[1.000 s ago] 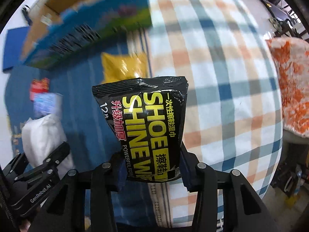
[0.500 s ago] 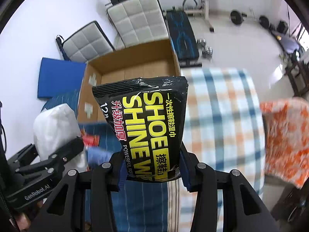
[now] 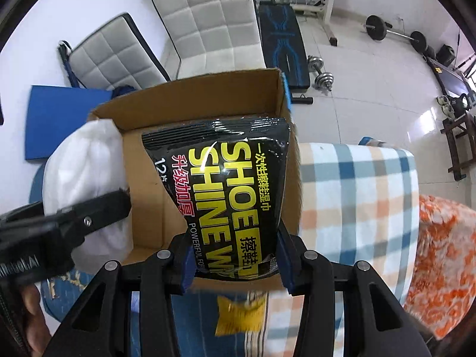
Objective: Organize soft objects
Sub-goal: 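Lower both packs into the box and open both tools, then withdraw both tools from the box toward the remaining snacks, then grasp the orange snack bag with the left tool while the right tool reaches the yellow bag, then grasp the blue-white wipes pack with the right tool while the left tool holds the orange bag, then carry the orange bag with the left tool while the right tool carries the wipes pack to the box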
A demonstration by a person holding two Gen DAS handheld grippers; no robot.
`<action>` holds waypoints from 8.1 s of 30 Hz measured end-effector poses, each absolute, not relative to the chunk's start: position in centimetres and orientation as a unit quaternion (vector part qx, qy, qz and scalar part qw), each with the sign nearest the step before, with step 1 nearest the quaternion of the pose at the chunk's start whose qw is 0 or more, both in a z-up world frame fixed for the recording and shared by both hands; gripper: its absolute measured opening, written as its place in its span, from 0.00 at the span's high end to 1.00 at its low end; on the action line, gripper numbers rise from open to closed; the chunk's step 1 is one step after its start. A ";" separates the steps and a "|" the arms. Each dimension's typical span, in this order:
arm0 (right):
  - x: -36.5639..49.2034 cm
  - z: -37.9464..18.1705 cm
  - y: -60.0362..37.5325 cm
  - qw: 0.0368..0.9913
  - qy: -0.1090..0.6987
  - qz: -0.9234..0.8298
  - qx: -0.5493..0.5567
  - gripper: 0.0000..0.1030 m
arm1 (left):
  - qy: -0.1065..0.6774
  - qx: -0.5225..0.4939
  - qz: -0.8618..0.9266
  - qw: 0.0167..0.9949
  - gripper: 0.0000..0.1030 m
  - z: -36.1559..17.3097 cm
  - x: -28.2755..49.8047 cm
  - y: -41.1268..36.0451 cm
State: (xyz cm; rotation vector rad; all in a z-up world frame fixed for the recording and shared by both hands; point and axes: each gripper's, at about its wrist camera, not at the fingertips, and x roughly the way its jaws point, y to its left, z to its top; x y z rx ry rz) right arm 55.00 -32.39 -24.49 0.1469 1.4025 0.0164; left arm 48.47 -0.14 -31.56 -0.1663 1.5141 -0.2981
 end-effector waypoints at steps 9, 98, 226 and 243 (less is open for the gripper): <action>61.9 -32.6 -31.1 0.725 0.685 0.008 0.071 0.54 | 0.732 -0.075 -0.131 0.665 0.28 -39.5 55.3 -0.6; 40.9 -14.5 -28.0 0.822 0.568 0.002 0.037 0.11 | 0.528 0.000 -0.025 0.849 0.06 -17.1 30.1 6.4; 32.7 -20.7 -26.0 0.758 0.648 0.016 0.066 0.70 | 0.603 0.040 -0.054 0.795 0.52 -25.7 21.4 6.5; 38.8 -15.9 -25.8 0.793 0.604 0.050 0.063 0.70 | 0.556 -0.022 -0.084 0.827 0.52 -19.8 29.0 7.0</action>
